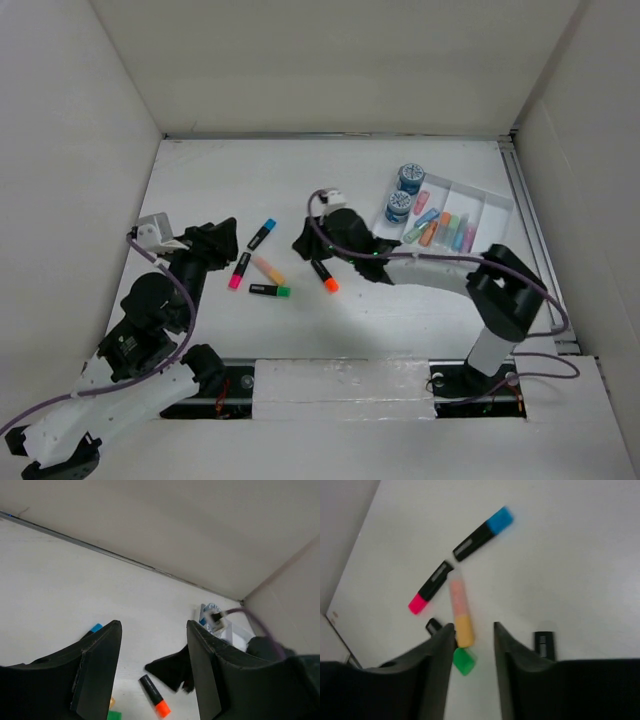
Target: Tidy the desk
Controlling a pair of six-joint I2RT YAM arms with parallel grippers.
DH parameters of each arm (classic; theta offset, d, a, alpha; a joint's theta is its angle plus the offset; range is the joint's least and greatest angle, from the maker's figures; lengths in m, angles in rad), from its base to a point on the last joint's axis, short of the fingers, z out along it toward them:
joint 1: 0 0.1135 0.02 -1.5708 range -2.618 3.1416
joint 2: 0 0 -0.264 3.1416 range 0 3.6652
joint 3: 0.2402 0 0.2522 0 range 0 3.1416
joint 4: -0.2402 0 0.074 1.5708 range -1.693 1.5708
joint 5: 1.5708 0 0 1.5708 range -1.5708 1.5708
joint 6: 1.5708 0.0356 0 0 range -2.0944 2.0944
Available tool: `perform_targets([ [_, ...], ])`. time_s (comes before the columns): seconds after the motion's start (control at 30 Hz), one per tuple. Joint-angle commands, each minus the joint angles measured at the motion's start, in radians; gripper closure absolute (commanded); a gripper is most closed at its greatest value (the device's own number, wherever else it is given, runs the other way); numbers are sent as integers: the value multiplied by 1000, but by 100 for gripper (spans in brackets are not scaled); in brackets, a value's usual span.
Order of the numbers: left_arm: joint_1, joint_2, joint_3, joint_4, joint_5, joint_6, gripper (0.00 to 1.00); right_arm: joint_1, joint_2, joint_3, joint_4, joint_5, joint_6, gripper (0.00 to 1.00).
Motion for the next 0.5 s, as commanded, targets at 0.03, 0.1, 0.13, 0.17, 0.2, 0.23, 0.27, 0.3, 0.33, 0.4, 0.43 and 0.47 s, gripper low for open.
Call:
perform_targets([
  [0.03, 2, -65, -19, 35, -128, -49, 49, 149, 210, 182, -85, 149, -97, 43],
  [0.1, 2, -78, -29, 49, -116, -42, 48, 197, 270, 278, -140, 172, -132, 36],
  [0.13, 2, -75, -27, 51, -110, -39, 48, 208, 319, 309, -163, 184, -141, 35],
  [0.17, 2, -66, -26, 49, -105, -37, 48, 217, 342, 337, -188, 193, -147, 35],
  [0.2, 2, -59, -22, 43, -99, -37, 48, 229, 362, 378, -217, 203, -158, 35],
  [0.23, 2, -54, -16, 43, -94, -37, 48, 229, 381, 395, -229, 213, -164, 35],
  [0.27, 2, -46, -18, 43, -84, -34, 48, 238, 419, 414, -243, 216, -167, 35],
  [0.3, 2, -46, -15, 45, -80, -32, 48, 239, 436, 432, -283, 221, -172, 35],
  [0.33, 2, -43, -16, 46, -76, -31, 48, 239, 450, 460, -292, 236, -175, 37],
  [0.4, 2, -45, -16, 51, -73, -28, 48, 248, 494, 487, -318, 241, -180, 38],
  [0.43, 2, -46, -19, 52, -73, -26, 48, 248, 507, 510, -323, 265, -181, 39],
  [0.47, 2, -45, -18, 52, -68, -25, 48, 248, 523, 520, -326, 281, -183, 41],
])
